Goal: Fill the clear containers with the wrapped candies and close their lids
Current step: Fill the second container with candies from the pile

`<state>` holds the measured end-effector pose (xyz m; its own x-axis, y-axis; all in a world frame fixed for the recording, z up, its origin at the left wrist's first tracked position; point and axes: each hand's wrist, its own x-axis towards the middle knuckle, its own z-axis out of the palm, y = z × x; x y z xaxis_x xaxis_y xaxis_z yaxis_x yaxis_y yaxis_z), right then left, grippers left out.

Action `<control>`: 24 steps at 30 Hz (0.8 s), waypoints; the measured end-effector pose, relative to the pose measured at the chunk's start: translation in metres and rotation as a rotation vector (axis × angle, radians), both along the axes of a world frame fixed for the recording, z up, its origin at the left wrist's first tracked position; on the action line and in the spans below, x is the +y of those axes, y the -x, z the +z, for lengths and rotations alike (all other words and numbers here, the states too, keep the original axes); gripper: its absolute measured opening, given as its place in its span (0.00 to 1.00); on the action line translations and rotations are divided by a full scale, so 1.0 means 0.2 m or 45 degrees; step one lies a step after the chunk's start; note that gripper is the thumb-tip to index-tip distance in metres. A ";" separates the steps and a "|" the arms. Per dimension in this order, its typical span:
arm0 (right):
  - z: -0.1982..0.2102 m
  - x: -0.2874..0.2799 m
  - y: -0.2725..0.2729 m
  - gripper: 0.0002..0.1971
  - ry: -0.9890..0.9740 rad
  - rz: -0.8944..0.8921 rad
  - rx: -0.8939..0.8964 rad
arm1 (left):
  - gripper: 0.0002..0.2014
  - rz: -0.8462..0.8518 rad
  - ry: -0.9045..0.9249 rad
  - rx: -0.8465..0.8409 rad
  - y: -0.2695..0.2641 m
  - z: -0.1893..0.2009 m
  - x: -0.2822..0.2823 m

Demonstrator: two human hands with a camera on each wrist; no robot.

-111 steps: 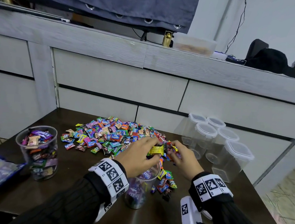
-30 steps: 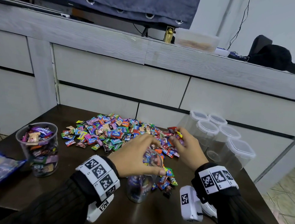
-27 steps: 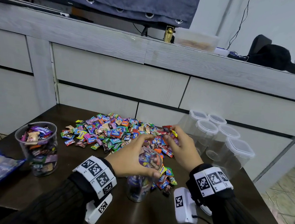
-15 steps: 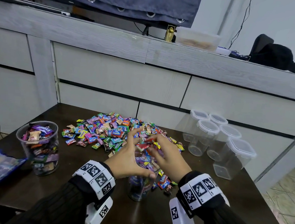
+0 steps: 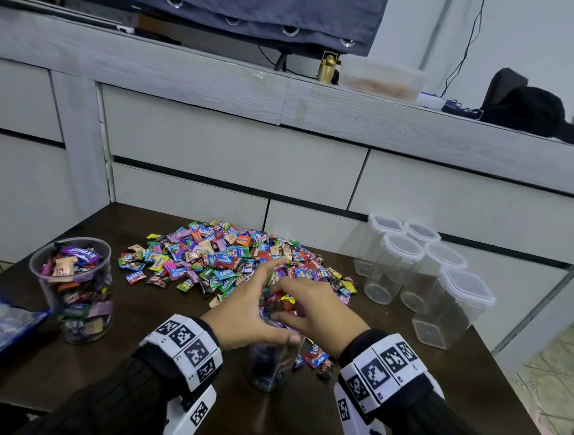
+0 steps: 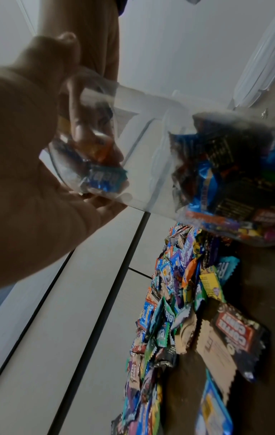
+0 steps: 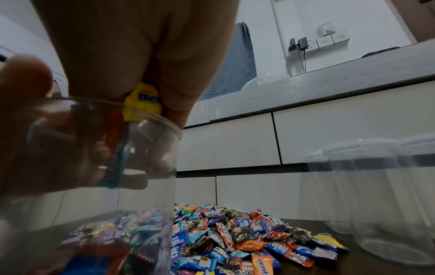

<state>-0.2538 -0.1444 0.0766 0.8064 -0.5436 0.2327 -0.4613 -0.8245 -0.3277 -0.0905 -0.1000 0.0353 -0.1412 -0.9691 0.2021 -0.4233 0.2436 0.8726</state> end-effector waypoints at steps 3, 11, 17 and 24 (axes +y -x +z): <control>-0.02 0.00 0.00 0.14 0.015 -0.072 0.068 | 0.58 -0.007 -0.022 0.019 -0.01 -0.02 -0.01; -0.03 -0.01 -0.01 0.22 -0.130 -0.111 -0.036 | 0.43 -0.002 -0.031 0.048 -0.01 -0.05 -0.02; -0.03 -0.01 -0.01 0.22 -0.147 -0.102 -0.052 | 0.42 -0.017 0.017 0.060 -0.01 -0.04 -0.01; -0.02 0.00 -0.01 0.09 -0.184 -0.070 -0.229 | 0.42 -0.066 0.009 0.185 -0.01 -0.06 -0.02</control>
